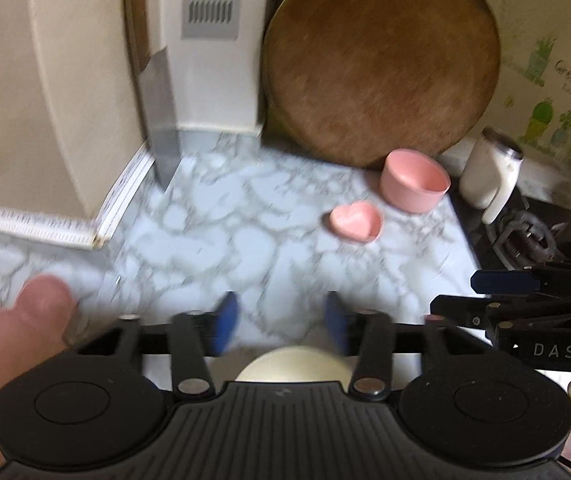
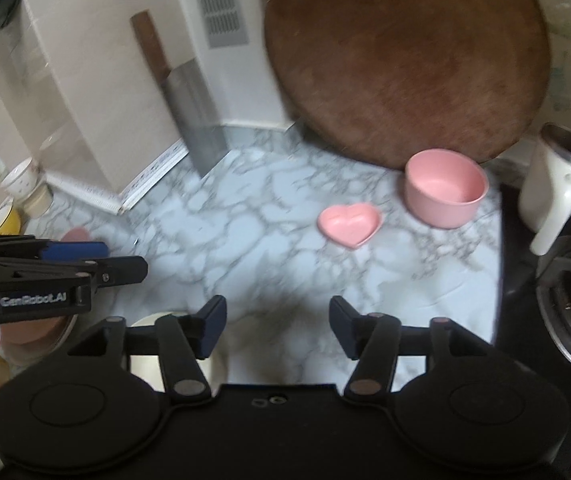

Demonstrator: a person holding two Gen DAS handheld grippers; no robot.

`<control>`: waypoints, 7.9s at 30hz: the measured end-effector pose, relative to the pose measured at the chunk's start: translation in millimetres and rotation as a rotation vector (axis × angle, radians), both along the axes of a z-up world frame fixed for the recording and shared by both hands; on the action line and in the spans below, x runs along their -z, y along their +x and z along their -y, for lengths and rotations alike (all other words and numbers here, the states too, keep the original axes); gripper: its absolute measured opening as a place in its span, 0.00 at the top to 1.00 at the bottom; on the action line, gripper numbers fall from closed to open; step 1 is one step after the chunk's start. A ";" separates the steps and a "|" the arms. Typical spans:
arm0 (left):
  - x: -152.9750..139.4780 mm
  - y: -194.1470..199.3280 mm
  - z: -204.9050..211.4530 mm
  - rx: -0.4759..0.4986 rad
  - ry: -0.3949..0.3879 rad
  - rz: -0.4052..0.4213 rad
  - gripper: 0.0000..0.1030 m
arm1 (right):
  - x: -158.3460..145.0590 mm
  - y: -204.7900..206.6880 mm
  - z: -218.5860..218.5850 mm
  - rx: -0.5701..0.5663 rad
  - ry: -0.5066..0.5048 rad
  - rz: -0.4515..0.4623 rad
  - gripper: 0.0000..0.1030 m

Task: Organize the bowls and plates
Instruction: 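Move both tools toward the pink heart dish and pink bowl, then close both grippers on the rim of the pink bowl, then lift the pink bowl with both grippers and carry it toward the cream bowl, then lower the pink bowl into the cream bowl with both grippers, then open both grippers and pull them back from the nested bowls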

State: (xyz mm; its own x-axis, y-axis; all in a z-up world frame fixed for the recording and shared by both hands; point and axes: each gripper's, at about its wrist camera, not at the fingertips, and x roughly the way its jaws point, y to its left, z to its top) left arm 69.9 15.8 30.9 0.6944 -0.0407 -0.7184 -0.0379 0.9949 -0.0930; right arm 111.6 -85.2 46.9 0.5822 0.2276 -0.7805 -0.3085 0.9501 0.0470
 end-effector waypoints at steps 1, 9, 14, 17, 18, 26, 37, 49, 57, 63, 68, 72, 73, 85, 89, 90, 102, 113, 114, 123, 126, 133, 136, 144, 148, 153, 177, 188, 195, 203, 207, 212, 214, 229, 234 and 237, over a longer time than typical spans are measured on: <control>-2.7 2.2 3.7 0.005 0.004 0.012 0.42 | -1.6 1.3 3.1 0.013 0.001 0.008 0.37; -19.4 29.4 33.0 0.050 0.023 0.078 0.39 | -13.4 15.1 33.7 0.103 -0.013 0.050 0.16; -24.1 50.0 50.2 0.065 0.023 0.102 0.27 | -15.8 19.7 45.4 0.132 -0.048 0.095 0.04; -24.7 61.5 61.0 0.066 0.033 0.115 0.26 | -14.3 26.9 52.7 0.144 -0.057 0.101 0.01; -24.1 65.4 63.0 0.068 0.029 0.114 0.25 | -13.3 30.1 55.1 0.148 -0.062 0.100 0.01; -14.8 109.3 86.2 0.056 0.047 0.093 0.25 | -6.1 56.1 72.5 0.181 -0.082 0.102 0.01; -2.9 165.2 112.7 0.001 -0.003 0.023 0.25 | 1.9 107.6 105.7 0.281 -0.047 0.050 0.02; 23.6 237.4 122.6 -0.017 -0.021 -0.057 0.25 | 26.2 165.7 125.3 0.367 -0.003 -0.012 0.09; 49.7 271.5 124.3 -0.031 -0.069 -0.094 0.25 | 47.3 192.7 135.8 0.423 -0.015 -0.045 0.22; 65.8 290.1 130.9 -0.031 -0.073 -0.132 0.26 | 61.2 203.6 141.1 0.435 -0.021 -0.081 0.34; 77.2 300.5 138.4 -0.019 -0.070 -0.150 0.27 | 67.3 211.5 144.7 0.445 -0.032 -0.089 0.45; 85.2 307.5 142.1 -0.017 -0.066 -0.163 0.38 | 71.7 216.0 145.0 0.446 -0.029 -0.098 0.51; 86.8 308.7 143.1 -0.017 -0.061 -0.163 0.40 | 72.9 216.2 145.1 0.443 -0.030 -0.098 0.52; 103.1 316.1 152.9 0.051 -0.039 -0.204 0.86 | 80.6 222.0 146.7 0.414 -0.009 -0.114 0.84; 103.9 313.3 157.7 0.062 -0.017 -0.202 0.89 | 79.7 222.3 144.4 0.411 -0.029 -0.107 0.85; 103.5 312.2 157.6 0.062 -0.016 -0.202 0.90 | 79.7 222.5 144.2 0.413 -0.033 -0.108 0.85; 83.0 284.9 154.1 0.070 -0.009 -0.198 0.91 | 55.5 196.1 133.3 0.382 -0.056 -0.095 0.89; 44.2 232.1 135.9 0.035 -0.011 -0.182 0.91 | 20.1 153.1 109.3 0.303 -0.048 -0.058 0.89; 40.8 227.5 134.6 0.033 -0.010 -0.178 0.91 | 17.2 149.2 106.5 0.296 -0.046 -0.057 0.89; 18.9 178.7 118.7 0.021 -0.002 -0.189 0.91 | -7.0 111.8 78.7 0.235 -0.047 -0.050 0.89; 12.4 162.3 114.3 0.017 0.005 -0.181 0.91 | -13.2 98.6 70.8 0.219 -0.043 -0.045 0.89; -5.2 124.1 101.0 -0.007 0.010 -0.142 0.90 | -26.1 69.4 51.6 0.168 -0.024 -0.020 0.89; -9.1 105.2 91.8 -0.020 0.013 -0.135 0.90 | -28.5 58.4 41.7 0.136 -0.011 -0.029 0.89; -14.1 59.5 64.2 -0.051 0.020 -0.118 0.90 | -26.0 32.9 13.5 0.055 -0.014 -0.056 0.90; -15.8 43.3 52.8 -0.067 0.021 -0.116 0.90 | -24.3 23.6 3.4 0.027 0.000 -0.074 0.90; -12.0 23.3 38.1 -0.091 0.010 -0.137 0.89 | -21.2 12.6 -12.8 -0.018 0.005 -0.092 0.90; 29.1 -26.5 -6.2 -0.171 -0.003 -0.311 0.89 | 22.9 -10.2 -57.5 -0.115 -0.026 -0.261 0.90; 42.7 -23.9 -8.6 -0.148 0.012 -0.367 0.89 | 43.7 -8.8 -56.2 -0.086 -0.024 -0.343 0.89; 46.0 -19.2 -11.4 -0.148 0.014 -0.376 0.89 | 50.5 -4.8 -57.2 -0.075 -0.024 -0.366 0.89; 53.0 -17.0 -12.2 -0.145 0.013 -0.388 0.89 | 55.8 -1.9 -58.0 -0.079 -0.031 -0.374 0.89; 54.9 -15.9 -13.5 -0.140 0.012 -0.388 0.89 | 56.3 -1.0 -58.3 -0.080 -0.031 -0.373 0.89; 55.8 -15.4 -14.2 -0.142 0.005 -0.390 0.89 | 56.6 0.2 -59.2 -0.081 -0.028 -0.376 0.89; 55.7 -15.3 -15.2 -0.141 -0.001 -0.392 0.89 | 56.5 1.2 -58.7 -0.078 -0.020 -0.380 0.86; 36.4 -21.1 -22.9 -0.149 -0.037 -0.331 0.89 | 47.0 -0.7 -54.6 -0.072 -0.002 -0.336 0.78; 18.4 -24.1 -24.5 -0.143 -0.017 -0.264 0.89 | 34.2 -2.8 -52.3 -0.080 0.016 -0.287 0.73; 8.2 -23.6 -22.9 -0.137 -0.007 -0.221 0.88 | 24.5 -3.3 -51.9 -0.090 0.020 -0.240 0.69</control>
State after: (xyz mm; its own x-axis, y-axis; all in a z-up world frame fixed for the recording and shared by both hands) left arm 46.2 38.7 22.7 0.5199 0.0374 -0.8534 -0.1927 0.9784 -0.0745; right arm 108.2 -33.3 22.3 0.3575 0.2867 -0.8888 -0.3697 0.9174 0.1472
